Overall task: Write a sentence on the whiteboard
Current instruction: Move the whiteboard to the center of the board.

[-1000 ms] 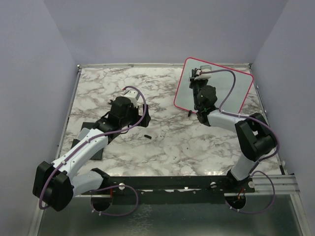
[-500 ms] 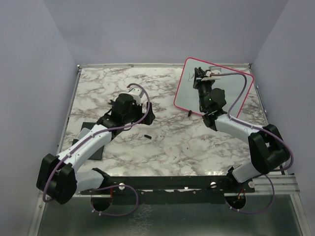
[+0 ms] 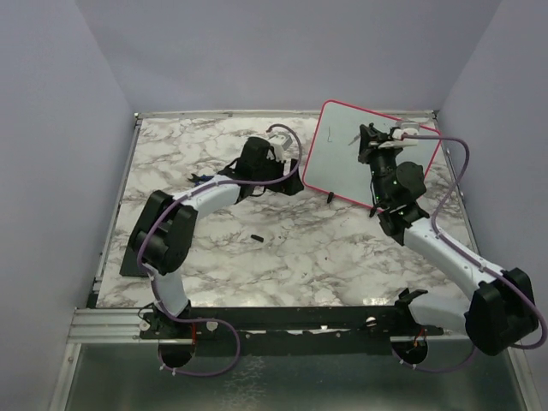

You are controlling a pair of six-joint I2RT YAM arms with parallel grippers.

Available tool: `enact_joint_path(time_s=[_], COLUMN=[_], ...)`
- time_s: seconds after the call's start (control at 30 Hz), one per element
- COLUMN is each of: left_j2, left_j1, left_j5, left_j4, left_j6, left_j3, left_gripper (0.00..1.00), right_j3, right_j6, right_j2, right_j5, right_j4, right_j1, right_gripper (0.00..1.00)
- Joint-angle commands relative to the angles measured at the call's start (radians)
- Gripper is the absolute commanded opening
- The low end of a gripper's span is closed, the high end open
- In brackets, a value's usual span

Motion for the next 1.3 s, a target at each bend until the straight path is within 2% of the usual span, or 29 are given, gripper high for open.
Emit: enact_joint_path(time_s=[0.0, 0.1, 0.23, 0.47, 0.77, 0.97, 1.27], left_j2=[0.041, 0.045, 0.061, 0.153, 0.268, 0.328, 0.406], left_j1=[-0.103, -0.204, -0.275, -0.400, -0.420, -0.425, -0.429], left_j5=[-0.114, -0.309, -0.435, -0.649, -0.722, -0.768, -0.778], left_j4=[0.067, 0.119, 0.285, 0.402, 0.448, 0.449, 0.446], left_j6=[0.048, -0.025, -0.174, -0.221, -0.196, -0.130, -0.113], left_j3=[0.040, 0.010, -0.095, -0.116, -0.052, 0.000, 0.072], left_gripper=[0.85, 0.83, 0.75, 0.68, 0.58, 0.56, 0.50], right_j3=[-0.011, -0.027, -0.046, -0.070, -0.071, -0.071, -0.071], right_j6=[0.051, 0.062, 0.068, 0.070, 0.059, 0.060, 0.057], right_j2=[-0.117, -0.185, -0.259, -0.355, -0.407, -0.406, -0.412], right_j5=[0.040, 0.119, 0.200, 0.280, 0.303, 0.302, 0.306], right_j4=[-0.220, -0.289, -0.340, -0.378, -0.401, -0.402, -0.396], right_j1=[-0.020, -0.022, -0.024, -0.024, -0.024, -0.024, -0.024], right_gripper=[0.01, 0.01, 0.01, 0.01, 0.01, 0.01, 0.01])
